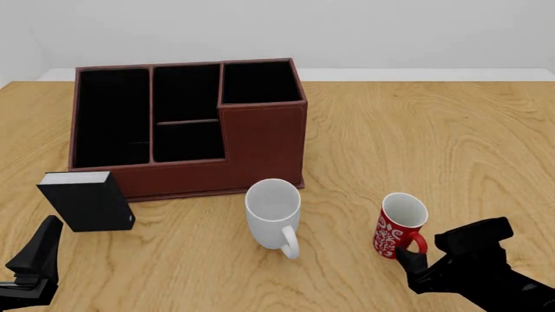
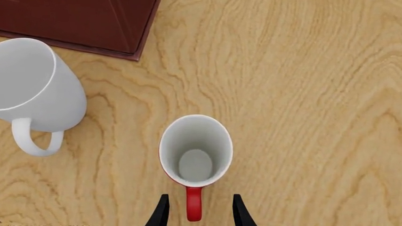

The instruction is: Pick up the red mug and place it to the right of the caddy.

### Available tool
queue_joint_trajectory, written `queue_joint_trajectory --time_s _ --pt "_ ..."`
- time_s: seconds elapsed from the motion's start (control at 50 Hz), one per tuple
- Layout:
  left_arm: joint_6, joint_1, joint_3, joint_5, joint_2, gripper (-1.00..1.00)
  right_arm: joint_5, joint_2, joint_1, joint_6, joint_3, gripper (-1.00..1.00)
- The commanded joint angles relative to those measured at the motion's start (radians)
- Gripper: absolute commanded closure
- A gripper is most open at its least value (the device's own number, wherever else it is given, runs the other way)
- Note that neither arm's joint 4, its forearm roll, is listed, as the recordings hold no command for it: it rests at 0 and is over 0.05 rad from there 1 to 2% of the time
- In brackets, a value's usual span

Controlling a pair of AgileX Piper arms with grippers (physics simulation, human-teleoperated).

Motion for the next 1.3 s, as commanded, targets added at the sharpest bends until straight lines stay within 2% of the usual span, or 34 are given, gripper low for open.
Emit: queue_joint_trajectory --time_s 0.02,0.26,0.44,0.56,0.74,1.12,1.3 --pt "0.000 0.000 0.000 0.000 0.000 -1.00 -0.009 0.004 -0.004 0.003 0.010 1.00" --pt "0.000 0.000 0.000 0.000 0.000 -1.00 -0.007 -0.003 -0.008 -0.011 0.009 1.00" --pt "0.000 0.000 0.000 0.000 0.000 -1.00 0.172 -0.185 -0.068 -0.101 -0.096 1.00" --pt "0.000 0.000 0.000 0.000 0.000 -1.00 0.210 -0.221 -0.088 -0.150 -0.173 1.00" --pt "0.000 0.000 0.000 0.000 0.000 -1.00 0.111 -0.097 -0.095 -0.186 -0.258 1.00" --pt "0.000 0.000 0.000 0.000 0.000 -1.00 -0.078 0.238 -0.060 -0.166 -0.425 1.00" --pt "0.000 0.000 0.000 0.000 0.000 -1.00 -0.108 0.336 -0.044 -0.160 -0.490 1.00"
